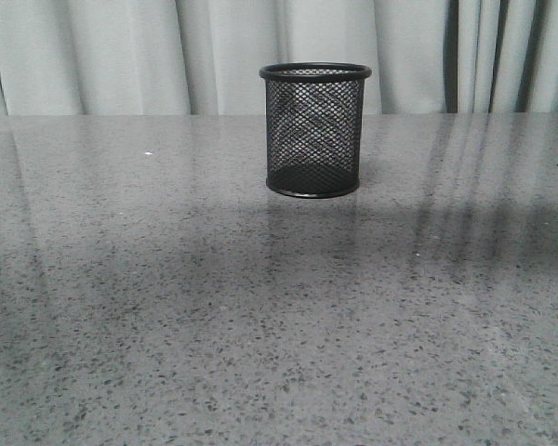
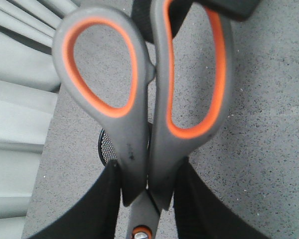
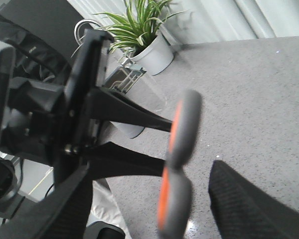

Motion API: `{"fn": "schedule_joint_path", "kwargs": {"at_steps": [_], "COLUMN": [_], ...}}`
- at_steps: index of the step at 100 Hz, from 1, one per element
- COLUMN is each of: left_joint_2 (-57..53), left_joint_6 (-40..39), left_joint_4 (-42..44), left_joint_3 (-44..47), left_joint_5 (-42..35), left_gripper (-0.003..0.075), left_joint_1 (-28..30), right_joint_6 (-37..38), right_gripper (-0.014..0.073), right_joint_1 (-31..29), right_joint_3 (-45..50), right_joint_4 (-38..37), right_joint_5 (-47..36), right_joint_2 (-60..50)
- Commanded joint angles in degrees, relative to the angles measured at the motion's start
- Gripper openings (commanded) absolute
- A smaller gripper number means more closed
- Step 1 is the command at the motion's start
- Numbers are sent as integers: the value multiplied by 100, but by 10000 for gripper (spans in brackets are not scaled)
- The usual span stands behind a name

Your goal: Put scissors into bucket

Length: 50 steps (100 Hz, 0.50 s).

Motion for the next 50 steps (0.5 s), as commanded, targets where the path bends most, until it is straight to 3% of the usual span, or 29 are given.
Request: {"fn": "schedule_joint_path", "kwargs": {"at_steps": [1,15,22,42,50], "left_joint_2": [-76,-50,-50,-50,-50], "left_joint_6": [-84,-84,-84,-84,-84], "left_joint_4": [-30,-30,-30,-30,-30], "left_joint_3": [-184,-184,-184,-184,-184], "left_joint_5": [-443,-487,-517,-540,-454], "left_gripper": [-21,-21,-20,-14,51], "left_joint_1": [-46,-46,-46,-46,-46], "right_joint_6": [-106,-106,-106,-328,-381], "right_gripper": [447,440,386,90,-29], "right_joint_1": [114,176,176,176,176], "right_joint_3": [-273,-327,-327,-327,-327], "right_joint_4": [422,407,407,407,407], "right_joint_5": [23,23,23,86,86], "right_joint_2": [62,228,289,367,367]}}
